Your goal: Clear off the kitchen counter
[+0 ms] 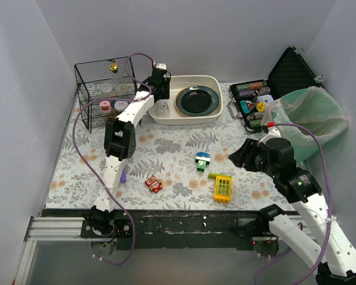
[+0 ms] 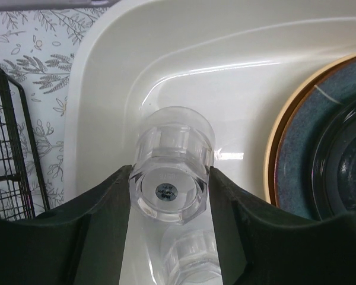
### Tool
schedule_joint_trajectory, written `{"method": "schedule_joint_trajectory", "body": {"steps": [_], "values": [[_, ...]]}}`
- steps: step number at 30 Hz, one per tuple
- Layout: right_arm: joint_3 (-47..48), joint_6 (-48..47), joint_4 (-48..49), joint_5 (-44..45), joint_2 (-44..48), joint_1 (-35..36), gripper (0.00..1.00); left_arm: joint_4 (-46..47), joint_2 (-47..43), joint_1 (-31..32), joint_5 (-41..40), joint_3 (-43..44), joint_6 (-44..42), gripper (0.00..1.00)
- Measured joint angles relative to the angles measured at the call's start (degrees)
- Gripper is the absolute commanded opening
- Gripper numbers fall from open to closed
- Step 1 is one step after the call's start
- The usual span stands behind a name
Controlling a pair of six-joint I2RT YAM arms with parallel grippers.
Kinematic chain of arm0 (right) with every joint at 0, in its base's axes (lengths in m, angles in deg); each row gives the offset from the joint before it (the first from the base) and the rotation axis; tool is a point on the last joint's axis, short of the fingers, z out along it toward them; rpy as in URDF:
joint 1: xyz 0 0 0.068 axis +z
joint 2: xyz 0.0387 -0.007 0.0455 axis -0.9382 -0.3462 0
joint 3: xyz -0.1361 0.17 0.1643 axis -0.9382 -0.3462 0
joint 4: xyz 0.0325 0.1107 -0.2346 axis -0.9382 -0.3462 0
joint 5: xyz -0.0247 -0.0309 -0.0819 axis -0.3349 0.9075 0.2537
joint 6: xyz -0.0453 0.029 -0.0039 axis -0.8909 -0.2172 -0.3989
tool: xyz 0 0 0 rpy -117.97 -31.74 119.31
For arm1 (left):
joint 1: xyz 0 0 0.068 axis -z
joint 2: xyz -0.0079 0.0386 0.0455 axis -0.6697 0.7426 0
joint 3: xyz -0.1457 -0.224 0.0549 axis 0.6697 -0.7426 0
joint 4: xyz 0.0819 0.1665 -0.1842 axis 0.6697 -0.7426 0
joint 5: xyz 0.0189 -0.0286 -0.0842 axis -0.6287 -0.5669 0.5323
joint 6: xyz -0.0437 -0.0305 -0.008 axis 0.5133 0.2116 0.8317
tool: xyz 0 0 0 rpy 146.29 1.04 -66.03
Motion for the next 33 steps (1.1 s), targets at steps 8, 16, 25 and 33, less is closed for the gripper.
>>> {"method": "schedule_joint_trajectory", "body": {"steps": [8,16,25,33], "values": [[-1.1,-0.1,0.1,-0.6,0.0,0.0,0.63,1.1,0.4,-0.1,1.1,0.1,0.2,0.65],[-1.1,-0.1,0.1,-2.0,0.0,0.0,0.63,1.2,0.4,-0.1,3.1,0.1,1.1,0.83],[-1.7,-0.1,0.1,-2.6,0.0,0.0,0.63,1.1,-0.6,0.0,5.5,-0.9,3.9,0.98],[-1.4,-0.6,0.3,-3.0,-1.5,0.0,0.64,1.0,-16.2,1.1,8.0,-10.6,8.2,0.98]]}}
